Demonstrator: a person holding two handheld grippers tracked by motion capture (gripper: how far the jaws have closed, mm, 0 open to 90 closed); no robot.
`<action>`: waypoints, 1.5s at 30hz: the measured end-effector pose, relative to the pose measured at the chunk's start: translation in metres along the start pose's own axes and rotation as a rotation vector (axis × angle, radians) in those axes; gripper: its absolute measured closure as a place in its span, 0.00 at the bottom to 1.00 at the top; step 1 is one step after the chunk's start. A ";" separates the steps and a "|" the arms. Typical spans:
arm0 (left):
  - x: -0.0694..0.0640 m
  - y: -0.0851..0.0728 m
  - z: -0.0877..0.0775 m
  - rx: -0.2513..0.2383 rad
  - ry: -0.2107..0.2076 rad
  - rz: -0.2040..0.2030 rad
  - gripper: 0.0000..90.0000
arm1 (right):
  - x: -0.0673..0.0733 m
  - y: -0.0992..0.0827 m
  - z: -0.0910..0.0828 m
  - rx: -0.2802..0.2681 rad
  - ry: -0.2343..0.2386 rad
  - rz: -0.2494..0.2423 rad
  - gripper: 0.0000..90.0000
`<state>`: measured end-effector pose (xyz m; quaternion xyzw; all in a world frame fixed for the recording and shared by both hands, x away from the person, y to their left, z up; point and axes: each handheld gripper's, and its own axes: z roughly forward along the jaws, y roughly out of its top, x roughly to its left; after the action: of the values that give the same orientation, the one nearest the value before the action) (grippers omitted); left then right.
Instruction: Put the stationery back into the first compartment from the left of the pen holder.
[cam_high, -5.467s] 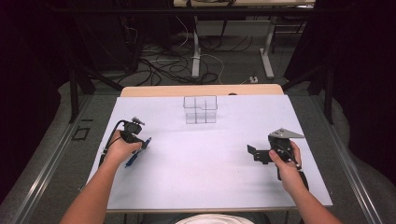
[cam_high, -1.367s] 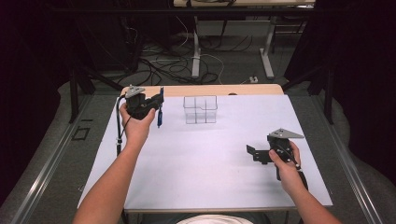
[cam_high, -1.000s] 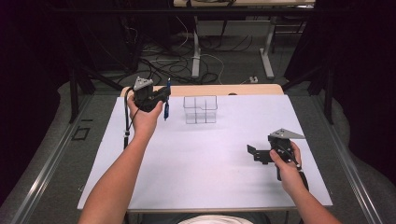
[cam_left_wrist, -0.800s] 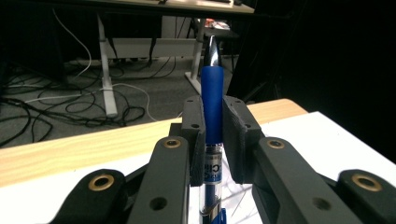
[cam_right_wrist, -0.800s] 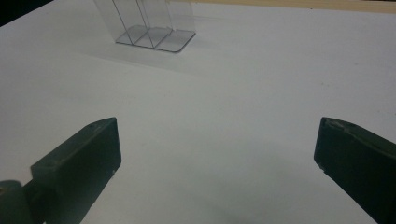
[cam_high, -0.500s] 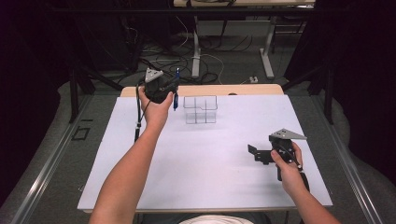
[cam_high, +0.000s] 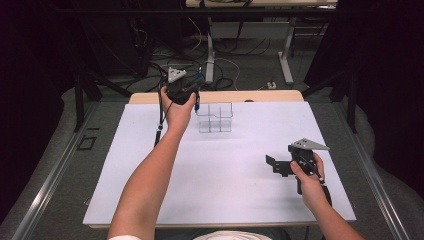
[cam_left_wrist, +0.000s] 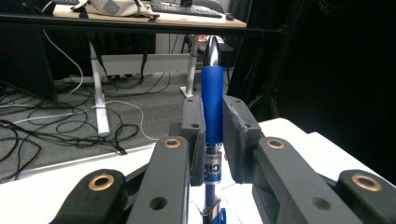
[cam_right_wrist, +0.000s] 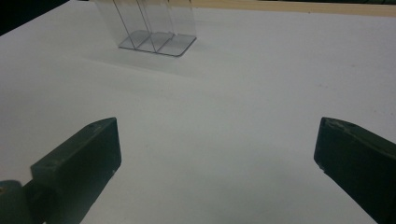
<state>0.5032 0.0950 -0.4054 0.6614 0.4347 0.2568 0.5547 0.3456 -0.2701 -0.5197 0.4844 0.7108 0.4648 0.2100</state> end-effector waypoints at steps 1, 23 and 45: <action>0.000 0.000 0.002 -0.003 0.001 0.003 0.89 | 0.000 0.000 0.000 -0.001 -0.001 -0.001 0.00; 0.007 -0.011 0.028 0.008 0.038 -0.011 0.89 | 0.000 -0.001 0.002 0.007 0.007 -0.005 0.00; 0.008 -0.025 0.044 0.039 0.081 -0.001 0.89 | 0.000 -0.001 0.002 0.008 0.013 -0.006 0.00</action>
<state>0.5359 0.0792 -0.4413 0.6607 0.4621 0.2747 0.5239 0.3467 -0.2692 -0.5220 0.4801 0.7154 0.4645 0.2048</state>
